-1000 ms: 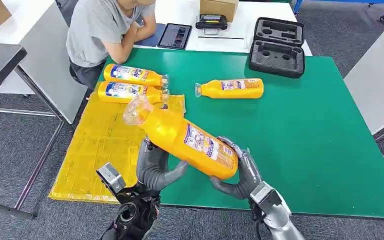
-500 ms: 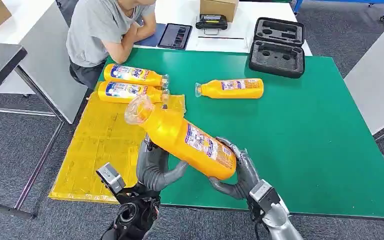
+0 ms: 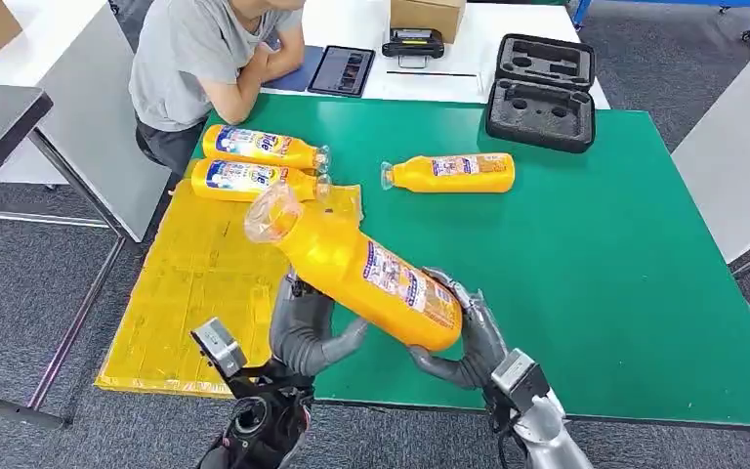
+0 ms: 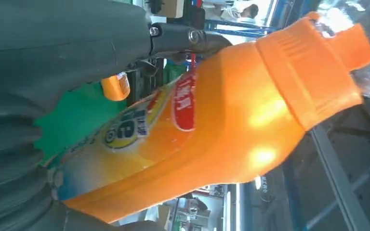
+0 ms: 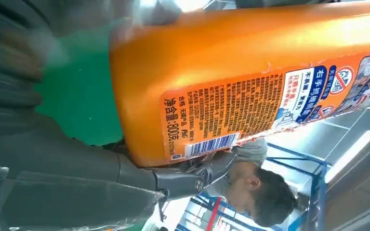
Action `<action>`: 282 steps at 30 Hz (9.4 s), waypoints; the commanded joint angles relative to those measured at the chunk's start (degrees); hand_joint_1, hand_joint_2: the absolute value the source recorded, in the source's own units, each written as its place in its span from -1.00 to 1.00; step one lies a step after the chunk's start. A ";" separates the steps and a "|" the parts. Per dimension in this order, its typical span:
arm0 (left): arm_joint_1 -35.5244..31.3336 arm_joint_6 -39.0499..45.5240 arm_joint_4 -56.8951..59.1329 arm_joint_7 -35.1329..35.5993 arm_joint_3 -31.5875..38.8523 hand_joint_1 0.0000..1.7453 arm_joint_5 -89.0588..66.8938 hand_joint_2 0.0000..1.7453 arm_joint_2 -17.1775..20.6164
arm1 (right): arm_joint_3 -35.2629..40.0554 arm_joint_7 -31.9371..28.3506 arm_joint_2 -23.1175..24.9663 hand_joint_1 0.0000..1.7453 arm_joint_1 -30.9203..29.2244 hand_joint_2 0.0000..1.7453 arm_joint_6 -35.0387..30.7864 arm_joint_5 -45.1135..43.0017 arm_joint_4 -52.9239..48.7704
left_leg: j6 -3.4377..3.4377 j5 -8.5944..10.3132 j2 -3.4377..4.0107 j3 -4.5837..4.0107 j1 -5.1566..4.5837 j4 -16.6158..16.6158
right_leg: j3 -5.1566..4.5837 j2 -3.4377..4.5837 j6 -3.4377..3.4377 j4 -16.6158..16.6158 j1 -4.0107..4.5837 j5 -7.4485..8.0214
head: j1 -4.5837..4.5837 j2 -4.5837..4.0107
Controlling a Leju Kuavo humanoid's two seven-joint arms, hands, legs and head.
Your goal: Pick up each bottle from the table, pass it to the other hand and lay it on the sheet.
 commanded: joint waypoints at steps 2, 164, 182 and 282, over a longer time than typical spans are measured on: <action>-1.61 0.32 3.89 0.17 -0.70 -1.00 -0.27 1.00 0.44 | -0.84 -0.15 -0.13 1.00 -1.79 1.00 0.67 -0.24 1.06 | -0.07 -0.06 0.02 0.20 0.02 -0.04 | 0.19 0.03 -0.07 -0.05 0.02 -0.05 | 0.00 0.00; -35.68 26.64 55.99 43.61 -21.18 1.00 -84.21 1.00 14.59 | -18.52 -0.15 8.68 -1.00 5.79 1.00 -2.17 -0.86 11.36 | -0.16 -0.12 0.13 0.50 0.17 -0.01 | 0.48 0.16 -0.20 -0.02 0.17 -0.12 | 0.02 0.00; -34.90 23.61 55.12 44.69 -18.01 1.00 -86.14 1.00 17.11 | -18.83 -0.15 9.06 -1.00 5.99 1.00 -2.40 -0.50 12.92 | -0.13 -0.09 0.17 0.44 0.14 -0.03 | 0.40 0.20 -0.17 -0.01 0.13 -0.09 | 0.02 0.00; -0.24 15.03 0.45 0.17 -8.87 -1.00 -3.16 1.00 8.46 | -11.30 -0.15 9.40 -1.00 14.78 1.00 -17.88 -9.12 -6.29 | -0.14 -0.11 0.03 0.37 0.07 -0.09 | 0.33 0.05 -0.15 -0.07 0.07 -0.13 | 0.02 0.00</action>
